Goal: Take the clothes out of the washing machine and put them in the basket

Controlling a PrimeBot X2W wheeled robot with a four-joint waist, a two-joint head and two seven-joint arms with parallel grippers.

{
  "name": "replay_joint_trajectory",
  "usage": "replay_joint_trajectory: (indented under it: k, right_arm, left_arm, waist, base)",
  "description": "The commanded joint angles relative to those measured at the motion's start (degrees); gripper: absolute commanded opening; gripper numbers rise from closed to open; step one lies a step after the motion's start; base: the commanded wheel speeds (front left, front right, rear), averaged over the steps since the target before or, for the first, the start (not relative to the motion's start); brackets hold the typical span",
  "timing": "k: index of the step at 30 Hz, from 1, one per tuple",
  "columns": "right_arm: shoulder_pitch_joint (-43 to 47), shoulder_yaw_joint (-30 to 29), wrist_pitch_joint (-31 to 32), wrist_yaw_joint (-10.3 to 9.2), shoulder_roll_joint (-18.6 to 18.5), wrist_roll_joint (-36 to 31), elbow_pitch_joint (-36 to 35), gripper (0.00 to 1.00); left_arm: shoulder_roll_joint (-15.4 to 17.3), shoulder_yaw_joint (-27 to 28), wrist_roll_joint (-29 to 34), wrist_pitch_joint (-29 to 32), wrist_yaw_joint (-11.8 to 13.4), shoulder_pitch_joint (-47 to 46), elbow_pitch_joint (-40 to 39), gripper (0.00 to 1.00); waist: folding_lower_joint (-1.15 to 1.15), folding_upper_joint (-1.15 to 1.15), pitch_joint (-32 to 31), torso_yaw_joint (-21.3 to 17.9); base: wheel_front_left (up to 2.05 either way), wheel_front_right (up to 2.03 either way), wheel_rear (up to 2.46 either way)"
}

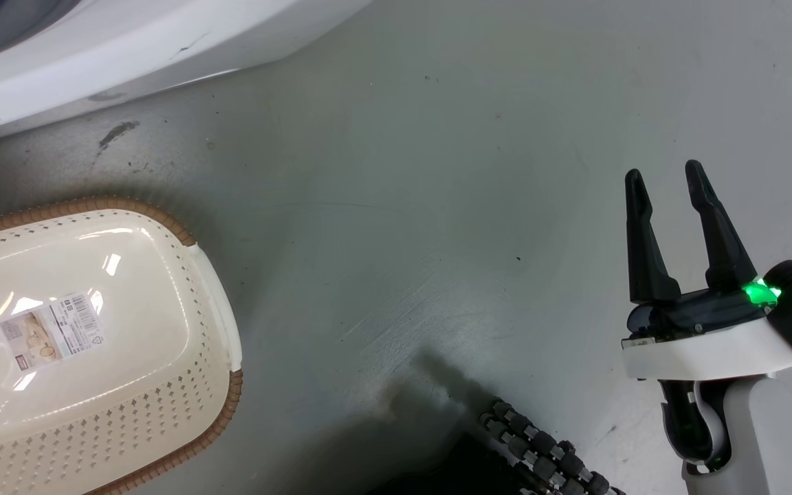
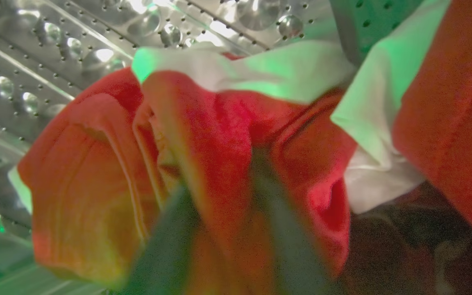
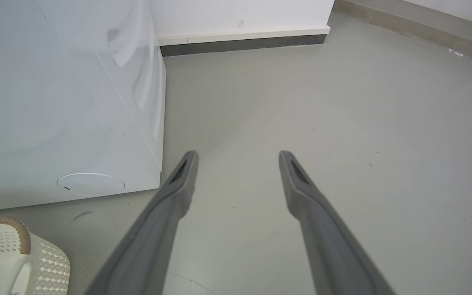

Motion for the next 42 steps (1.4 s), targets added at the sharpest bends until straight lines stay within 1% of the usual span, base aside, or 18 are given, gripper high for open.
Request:
replay_joint_trajectory:
  k: [1, 5, 7, 10, 14, 16, 21, 25, 33, 37, 39, 42]
  right_arm:
    - [-0.8, -0.1, -0.1, -0.06, 0.1, 0.5, 0.2, 1.0]
    - [-1.4, 0.3, -0.1, -0.06, 0.1, 0.7, 0.7, 1.0]
    - [-1.6, 0.0, -0.1, -0.06, 0.1, 0.7, 1.0, 1.0]
    - [-1.8, -1.0, -0.1, -0.06, 0.1, 0.2, 1.3, 1.0]
    - [-1.7, -2.9, -0.1, -0.06, 0.1, -1.0, 1.9, 1.0]
    - [-1.9, -3.8, -0.1, -0.06, 0.1, -1.8, 2.1, 1.0]
    - [-1.3, -6.2, -0.1, -0.06, 0.1, -3.2, 2.4, 1.0]
    - [0.2, -6.9, -0.1, -0.06, 0.0, -5.2, 2.9, 1.0]
    - [2.8, -8.2, -0.1, -0.07, 0.0, -8.6, 3.6, 1.0]
    - [4.2, -8.4, -0.1, -0.06, 0.0, -10.0, 3.9, 1.0]
    - [4.9, -8.5, -0.1, -0.06, 0.0, -10.4, 4.0, 1.0]
    - [5.7, -8.5, -0.1, -0.06, 0.0, -11.2, 4.3, 1.0]
  left_arm:
    - [0.8, -0.3, 0.0, -0.4, 0.1, 0.3, 0.3, 0.0]
    - [1.1, 0.0, -0.3, -3.3, 0.4, 0.0, -0.5, 0.0]
    - [0.9, 0.1, -0.4, -5.8, 0.7, 0.5, -0.8, 0.0]
    - [0.1, -0.2, -0.3, -11.3, 1.4, 2.3, -1.0, 0.0]
    - [-1.9, 0.2, -2.1, -18.3, 1.7, 5.5, 0.3, 0.0]
    - [-2.7, 0.6, -2.1, -23.9, 3.0, 7.3, 0.2, 0.0]
    - [-6.2, 1.6, -4.3, -36.6, 5.5, 14.2, 2.6, 0.0]
    - [-9.4, 2.9, -7.3, -45.0, 5.4, 20.6, 4.5, 0.0]
    - [-16.0, 4.6, -11.2, -60.1, 6.7, 30.2, 6.0, 0.0]
    - [-18.9, 5.0, -12.1, -64.4, 7.6, 34.2, 5.6, 0.0]
    - [-20.1, 5.3, -12.4, -65.3, 8.0, 36.2, 4.5, 0.0]
    - [-21.2, 6.2, -11.8, -65.9, 8.8, 39.3, 0.7, 0.0]
  waist:
    - [0.0, 0.0, 0.0, 0.0]
    - [0.0, 0.0, -0.3, -0.2]
    - [0.0, 0.0, -0.9, 0.0]
    - [0.0, 0.0, -2.6, 1.0]
    - [0.0, 0.0, -6.0, 3.1]
    - [0.0, 0.0, -7.9, 4.2]
    - [0.0, 0.0, -13.4, 7.2]
    - [0.0, 0.0, -18.1, 9.5]
    - [0.0, 0.0, -26.2, 14.1]
    - [0.0, 0.0, -29.6, 16.3]
    - [0.0, 0.0, -31.3, 17.3]
    - [0.0, 0.0, -33.4, 18.7]
  base:
    - [0.0, 0.0, 0.0]
    - [0.0, 0.0, 0.0]
    - [0.0, 0.0, 0.0]
    - [0.0, 0.0, 0.0]
    - [0.0, 0.0, 0.0]
    - [0.0, 0.0, 0.0]
    - [0.0, 0.0, 0.0]
    - [0.0, 0.0, 0.0]
    - [0.0, 0.0, 0.0]
    - [0.0, 0.0, 0.0]
    - [0.0, 0.0, 0.0]
    - [0.0, 0.0, 0.0]
